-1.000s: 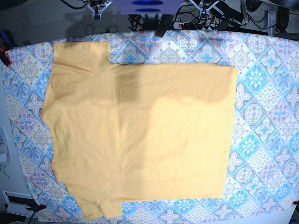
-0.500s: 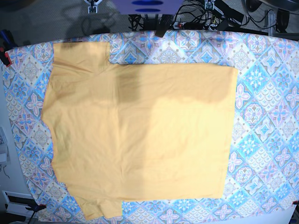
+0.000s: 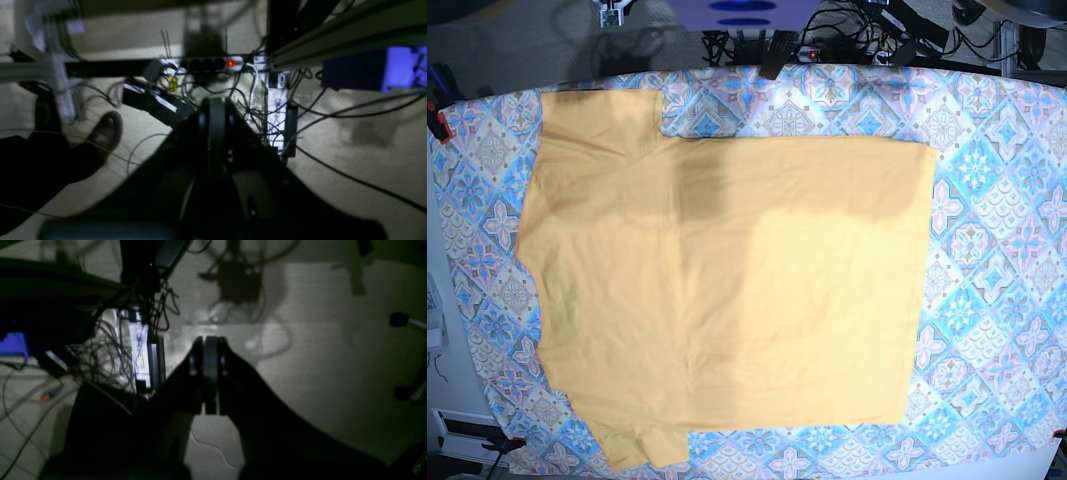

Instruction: Fold the T-shirt properly

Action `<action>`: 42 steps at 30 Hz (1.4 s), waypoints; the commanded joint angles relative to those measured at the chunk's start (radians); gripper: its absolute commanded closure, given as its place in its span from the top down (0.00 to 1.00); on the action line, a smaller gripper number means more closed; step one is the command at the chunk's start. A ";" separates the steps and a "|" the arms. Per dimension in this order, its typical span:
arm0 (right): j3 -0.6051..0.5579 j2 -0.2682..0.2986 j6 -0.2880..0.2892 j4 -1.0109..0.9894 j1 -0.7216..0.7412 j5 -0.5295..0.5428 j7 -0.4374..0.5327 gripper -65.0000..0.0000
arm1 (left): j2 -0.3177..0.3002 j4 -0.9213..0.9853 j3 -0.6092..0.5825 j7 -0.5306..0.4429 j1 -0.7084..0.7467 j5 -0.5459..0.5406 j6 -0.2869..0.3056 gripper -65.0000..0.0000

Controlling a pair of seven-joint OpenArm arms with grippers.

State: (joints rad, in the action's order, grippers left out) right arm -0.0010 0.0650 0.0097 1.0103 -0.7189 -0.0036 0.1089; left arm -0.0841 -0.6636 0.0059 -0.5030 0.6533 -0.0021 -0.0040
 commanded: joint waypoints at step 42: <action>0.089 0.055 -0.004 0.717 -0.169 -0.003 -0.179 0.00 | -0.079 -1.226 0.076 0.766 0.187 -0.482 -0.003 0.00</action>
State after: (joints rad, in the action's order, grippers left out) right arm 0.0864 0.1169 0.0093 1.7065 -0.8780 -0.0036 -0.0959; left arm -0.1600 -1.8721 0.0769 0.2859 0.8345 -0.4866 -0.0074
